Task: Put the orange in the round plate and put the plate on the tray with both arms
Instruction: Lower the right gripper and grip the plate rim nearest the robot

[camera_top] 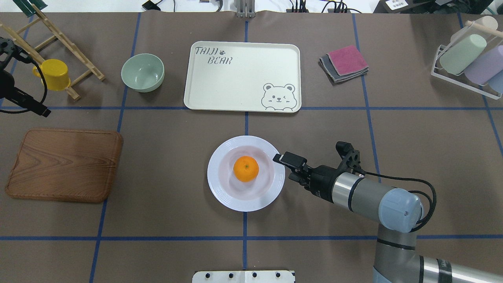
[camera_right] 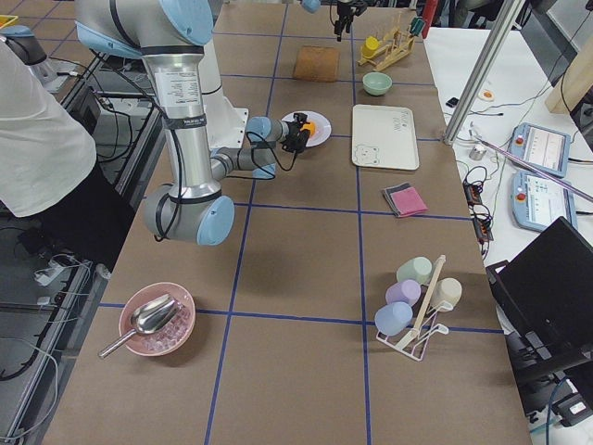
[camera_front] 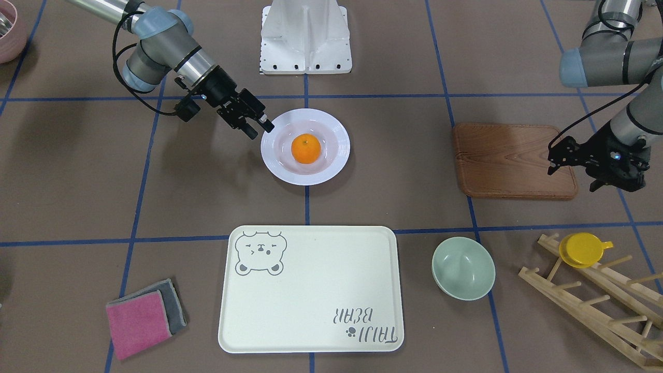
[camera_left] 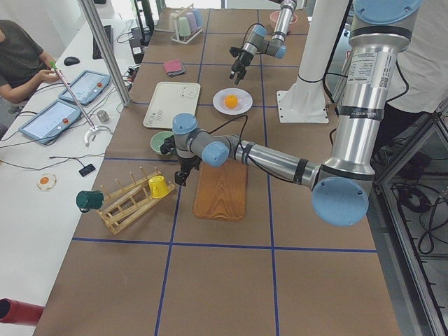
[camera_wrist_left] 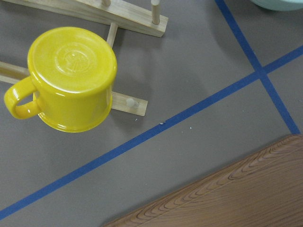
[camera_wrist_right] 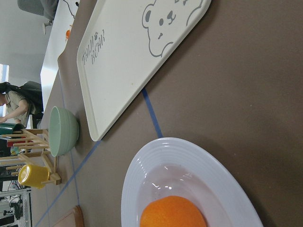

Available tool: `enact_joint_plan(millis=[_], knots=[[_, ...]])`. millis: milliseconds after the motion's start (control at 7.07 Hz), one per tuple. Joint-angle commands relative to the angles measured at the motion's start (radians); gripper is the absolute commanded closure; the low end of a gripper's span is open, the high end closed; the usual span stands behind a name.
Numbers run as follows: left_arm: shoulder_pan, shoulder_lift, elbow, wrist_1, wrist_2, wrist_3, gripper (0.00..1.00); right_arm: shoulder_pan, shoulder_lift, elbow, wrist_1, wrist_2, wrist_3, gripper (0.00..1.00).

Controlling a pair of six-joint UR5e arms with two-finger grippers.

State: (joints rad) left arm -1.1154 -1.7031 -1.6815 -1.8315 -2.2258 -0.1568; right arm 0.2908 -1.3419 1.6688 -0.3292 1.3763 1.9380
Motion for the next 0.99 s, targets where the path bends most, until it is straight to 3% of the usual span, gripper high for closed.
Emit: enact_joint_plan(millis=[0,566,848], knots=[[0.000,-0.001,-0.001,0.000,0.000,-0.003,0.01,-0.027,0.000,-0.030,0.001,-0.008,0.007,0.06],[0.000,-0.001,-0.009,0.000,-0.002,-0.007,0.01,-0.036,0.007,-0.049,0.007,-0.035,0.039,0.05],[-0.001,-0.001,-0.009,0.000,-0.002,-0.007,0.01,-0.039,0.001,-0.093,0.134,-0.039,0.055,0.05]])
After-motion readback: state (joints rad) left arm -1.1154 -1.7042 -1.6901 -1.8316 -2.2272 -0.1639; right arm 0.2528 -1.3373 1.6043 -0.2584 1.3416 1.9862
